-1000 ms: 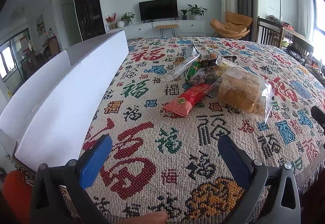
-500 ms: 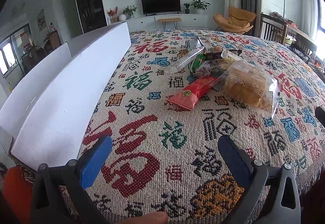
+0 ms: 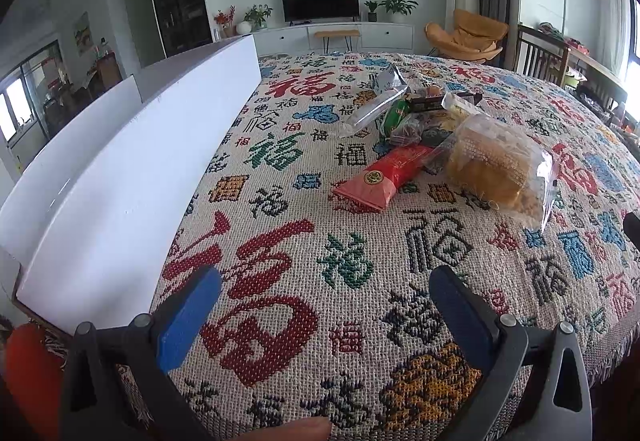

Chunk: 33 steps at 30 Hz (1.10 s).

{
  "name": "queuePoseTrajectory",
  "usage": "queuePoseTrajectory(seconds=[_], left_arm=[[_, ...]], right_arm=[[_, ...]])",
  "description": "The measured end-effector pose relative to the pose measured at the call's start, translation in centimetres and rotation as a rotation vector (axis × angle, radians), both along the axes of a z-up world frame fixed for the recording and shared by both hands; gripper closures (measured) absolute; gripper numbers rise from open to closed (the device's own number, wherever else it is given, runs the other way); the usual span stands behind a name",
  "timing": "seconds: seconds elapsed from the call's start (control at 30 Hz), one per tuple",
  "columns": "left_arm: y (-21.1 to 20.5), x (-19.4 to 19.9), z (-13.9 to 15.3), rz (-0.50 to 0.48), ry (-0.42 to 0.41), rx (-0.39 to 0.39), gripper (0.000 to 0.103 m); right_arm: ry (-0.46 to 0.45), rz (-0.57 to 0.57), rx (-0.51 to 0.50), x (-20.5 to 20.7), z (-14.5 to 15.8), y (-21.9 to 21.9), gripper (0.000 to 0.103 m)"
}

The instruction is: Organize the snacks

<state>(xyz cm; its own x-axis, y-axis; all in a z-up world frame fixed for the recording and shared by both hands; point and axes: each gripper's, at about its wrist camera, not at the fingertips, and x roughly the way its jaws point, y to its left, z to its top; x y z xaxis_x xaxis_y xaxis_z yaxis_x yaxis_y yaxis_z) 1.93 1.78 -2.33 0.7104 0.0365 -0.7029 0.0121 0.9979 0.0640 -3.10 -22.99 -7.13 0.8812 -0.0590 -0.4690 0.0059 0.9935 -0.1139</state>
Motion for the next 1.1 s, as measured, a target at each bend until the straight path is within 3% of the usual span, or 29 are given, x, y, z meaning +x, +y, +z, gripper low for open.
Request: queuePoseTrajectory(seconds=[0.63, 0.8, 1.0, 1.1], left_arm=[[0.3, 0.7, -0.6, 0.011, 0.028, 0.015, 0.000], [0.7, 2.8, -1.3, 0.003, 0.108, 0.009, 0.000], [1.1, 2.3, -2.4, 0.004, 0.138, 0.017, 0.000], [1.3, 2.1, -2.6, 0.004, 0.140, 0.008, 0.000]], right_arm=[[0.020, 0.014, 0.011, 0.3, -0.3, 0.4, 0.007], [0.215, 0.177, 0.126, 3.6, -0.3, 1.8, 0.007], [0.465, 0.337, 0.045, 8.4, -2.2, 8.1, 0.007], [0.494, 0.346, 0.021, 11.1, -3.6, 9.9, 0.007]])
